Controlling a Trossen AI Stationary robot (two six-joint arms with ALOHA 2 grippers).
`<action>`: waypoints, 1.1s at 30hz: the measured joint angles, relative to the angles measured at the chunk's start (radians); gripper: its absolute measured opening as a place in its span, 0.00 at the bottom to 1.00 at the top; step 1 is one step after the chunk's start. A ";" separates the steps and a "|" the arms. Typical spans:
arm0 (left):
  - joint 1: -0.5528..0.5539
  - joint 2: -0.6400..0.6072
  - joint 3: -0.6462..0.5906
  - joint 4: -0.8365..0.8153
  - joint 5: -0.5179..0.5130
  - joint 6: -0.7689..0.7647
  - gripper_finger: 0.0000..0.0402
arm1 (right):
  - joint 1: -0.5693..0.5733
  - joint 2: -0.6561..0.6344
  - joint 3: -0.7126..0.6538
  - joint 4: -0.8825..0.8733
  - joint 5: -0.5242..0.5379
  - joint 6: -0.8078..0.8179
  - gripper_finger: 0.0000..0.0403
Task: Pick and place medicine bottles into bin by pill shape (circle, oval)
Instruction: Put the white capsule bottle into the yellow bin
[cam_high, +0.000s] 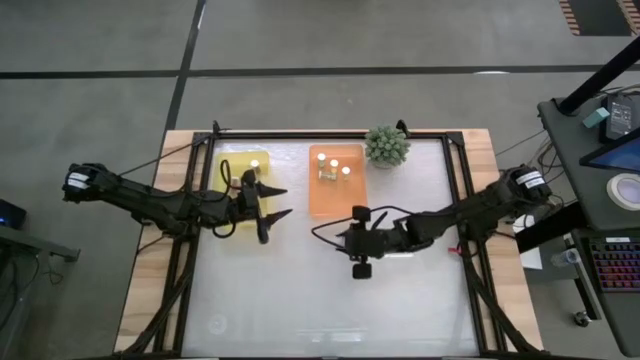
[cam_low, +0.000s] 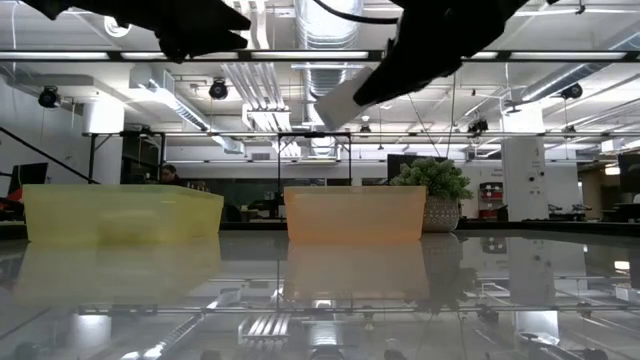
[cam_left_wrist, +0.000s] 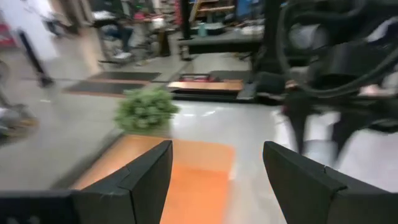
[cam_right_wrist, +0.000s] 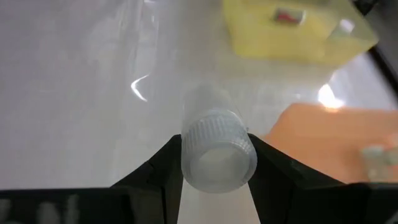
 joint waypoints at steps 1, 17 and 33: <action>0.000 0.000 0.000 0.001 0.025 -0.027 0.59 | -0.009 0.000 0.000 0.010 -0.001 -0.028 0.34; -0.022 0.001 0.006 0.009 0.145 -0.285 0.59 | -0.206 0.000 -0.079 0.244 -0.228 -0.213 0.34; -0.034 0.106 0.162 -0.234 0.140 -0.412 0.59 | -0.218 -0.059 -0.157 0.328 -0.298 -0.252 0.34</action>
